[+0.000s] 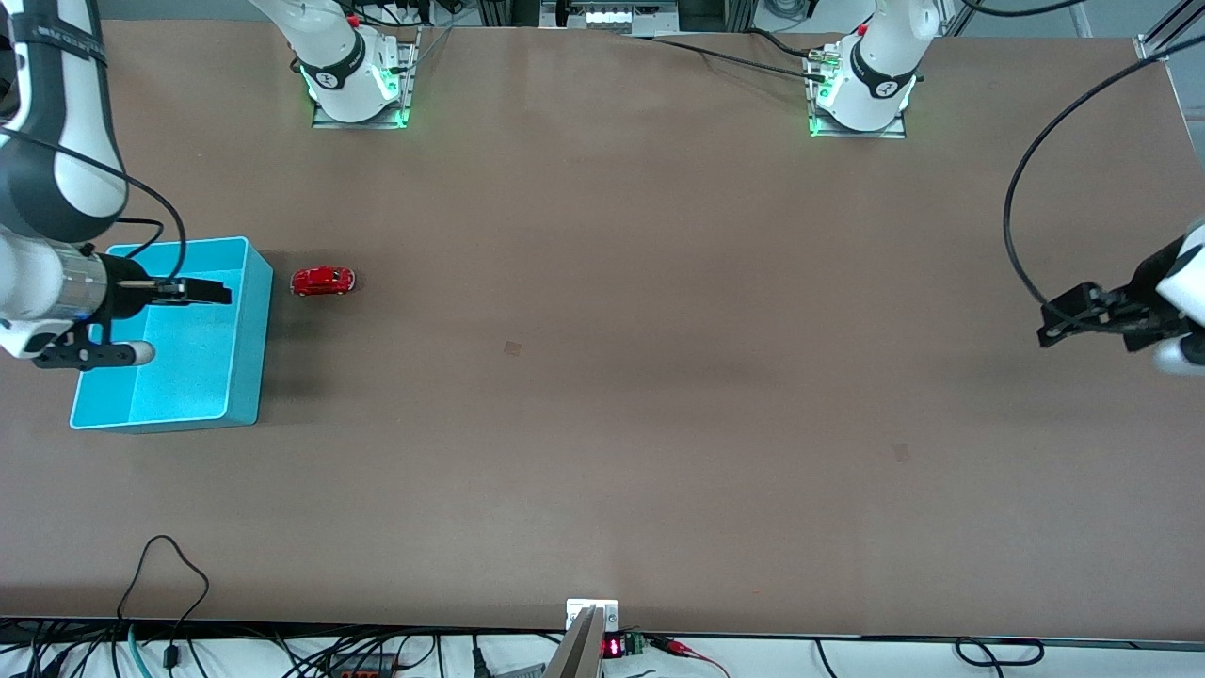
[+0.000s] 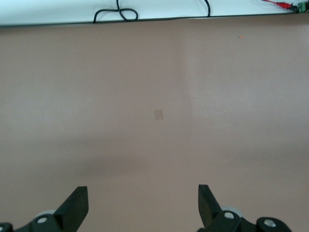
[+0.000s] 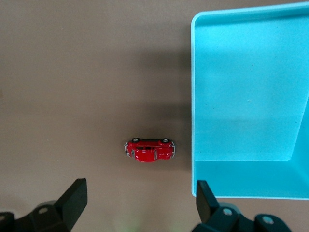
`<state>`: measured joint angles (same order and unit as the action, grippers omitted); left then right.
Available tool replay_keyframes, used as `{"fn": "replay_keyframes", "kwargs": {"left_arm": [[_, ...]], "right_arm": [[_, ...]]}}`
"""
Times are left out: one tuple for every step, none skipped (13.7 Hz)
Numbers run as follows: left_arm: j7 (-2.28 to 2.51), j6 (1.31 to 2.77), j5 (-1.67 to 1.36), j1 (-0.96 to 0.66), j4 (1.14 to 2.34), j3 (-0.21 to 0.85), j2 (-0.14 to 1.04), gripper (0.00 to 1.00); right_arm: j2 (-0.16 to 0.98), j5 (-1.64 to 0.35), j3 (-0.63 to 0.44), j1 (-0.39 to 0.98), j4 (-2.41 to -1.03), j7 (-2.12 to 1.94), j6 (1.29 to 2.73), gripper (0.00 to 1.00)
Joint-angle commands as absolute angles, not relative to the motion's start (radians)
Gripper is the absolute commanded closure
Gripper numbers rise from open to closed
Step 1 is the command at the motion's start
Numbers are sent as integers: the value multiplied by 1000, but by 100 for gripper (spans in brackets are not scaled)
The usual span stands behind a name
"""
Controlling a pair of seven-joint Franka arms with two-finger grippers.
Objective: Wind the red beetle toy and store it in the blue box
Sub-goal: 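Move the right gripper from the box over the red car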
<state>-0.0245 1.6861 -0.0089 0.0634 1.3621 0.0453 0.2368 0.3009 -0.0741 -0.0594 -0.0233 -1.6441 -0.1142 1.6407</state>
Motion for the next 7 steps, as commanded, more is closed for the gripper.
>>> {"fn": "replay_keyframes", "kwargs": {"left_arm": [[11, 1642, -43, 6, 1390, -15, 184, 0], [20, 1644, -48, 5, 1419, -14, 163, 0], [20, 1643, -51, 5, 1434, -12, 147, 0], [20, 1646, -51, 8, 1460, -11, 137, 0], [20, 1661, -51, 14, 1479, -9, 127, 0], [18, 1689, -51, 18, 1509, -6, 115, 0], [17, 1704, -51, 18, 1549, -6, 83, 0]], "right_arm": [[255, -86, -52, -2, -1747, -130, 1704, 0], [246, -84, -52, 9, -1781, -130, 1735, 0], [226, -81, -48, 12, -1825, -132, 1768, 0], [206, -72, -40, 30, -1874, -146, 1817, 0], [174, -61, -29, 56, -1943, -187, 1889, 0], [140, -34, -20, 66, -2026, -228, 1976, 0], [108, -2, 3, 64, -2107, -276, 2058, 0]]}}
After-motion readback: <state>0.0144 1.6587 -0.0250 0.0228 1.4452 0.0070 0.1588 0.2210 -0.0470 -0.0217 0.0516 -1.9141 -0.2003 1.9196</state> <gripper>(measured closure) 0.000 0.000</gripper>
